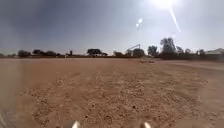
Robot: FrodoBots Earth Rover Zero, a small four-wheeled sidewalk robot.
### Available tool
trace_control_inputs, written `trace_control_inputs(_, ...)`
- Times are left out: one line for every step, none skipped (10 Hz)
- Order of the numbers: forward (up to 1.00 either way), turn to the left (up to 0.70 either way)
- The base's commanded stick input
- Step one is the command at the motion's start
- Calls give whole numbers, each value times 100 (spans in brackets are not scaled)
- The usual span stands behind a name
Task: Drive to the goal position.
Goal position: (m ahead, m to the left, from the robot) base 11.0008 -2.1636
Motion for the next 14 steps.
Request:
trace_control_inputs(70,0)
trace_control_inputs(70,0)
trace_control_inputs(70,0)
trace_control_inputs(70,0)
trace_control_inputs(70,0)
trace_control_inputs(70,0)
trace_control_inputs(70,0)
trace_control_inputs(70,0)
trace_control_inputs(70,0)
trace_control_inputs(70,0)
trace_control_inputs(70,0)
trace_control_inputs(70,0)
trace_control_inputs(70,0)
trace_control_inputs(70,0)
